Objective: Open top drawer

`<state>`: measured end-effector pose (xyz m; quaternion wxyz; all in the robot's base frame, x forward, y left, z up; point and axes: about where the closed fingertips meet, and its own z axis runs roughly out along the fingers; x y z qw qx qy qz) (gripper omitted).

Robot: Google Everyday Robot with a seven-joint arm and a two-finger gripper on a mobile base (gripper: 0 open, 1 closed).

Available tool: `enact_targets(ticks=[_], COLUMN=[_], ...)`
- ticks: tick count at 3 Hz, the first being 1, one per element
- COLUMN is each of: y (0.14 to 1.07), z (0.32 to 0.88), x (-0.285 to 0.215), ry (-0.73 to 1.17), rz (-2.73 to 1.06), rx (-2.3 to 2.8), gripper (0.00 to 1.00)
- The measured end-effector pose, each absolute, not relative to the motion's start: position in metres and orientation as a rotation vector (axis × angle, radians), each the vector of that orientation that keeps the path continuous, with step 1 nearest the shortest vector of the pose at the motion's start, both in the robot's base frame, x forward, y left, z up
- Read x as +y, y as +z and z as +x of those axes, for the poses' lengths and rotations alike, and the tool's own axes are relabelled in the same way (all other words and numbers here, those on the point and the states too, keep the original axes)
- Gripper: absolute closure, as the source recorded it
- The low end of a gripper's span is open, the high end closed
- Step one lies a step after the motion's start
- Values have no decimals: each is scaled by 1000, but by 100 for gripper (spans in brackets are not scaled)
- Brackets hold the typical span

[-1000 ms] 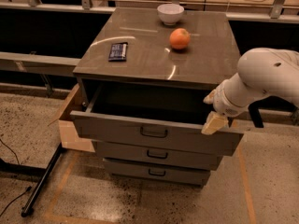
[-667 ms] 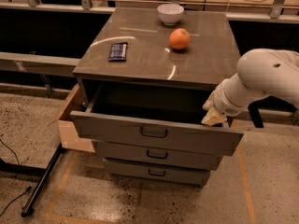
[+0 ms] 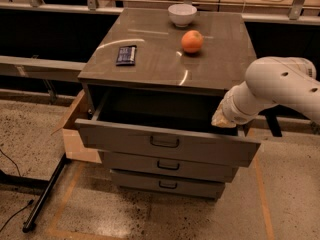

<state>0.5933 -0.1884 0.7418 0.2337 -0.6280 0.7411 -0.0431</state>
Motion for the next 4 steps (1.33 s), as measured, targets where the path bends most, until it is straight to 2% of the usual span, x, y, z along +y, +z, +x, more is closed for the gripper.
enact_targets(ticks=[2, 4], y=[705, 685], z=[611, 600], x=[-173, -169], ry=[-75, 60], rz=[-1718, -1812], rx=[2034, 2068], gripper=[100, 100])
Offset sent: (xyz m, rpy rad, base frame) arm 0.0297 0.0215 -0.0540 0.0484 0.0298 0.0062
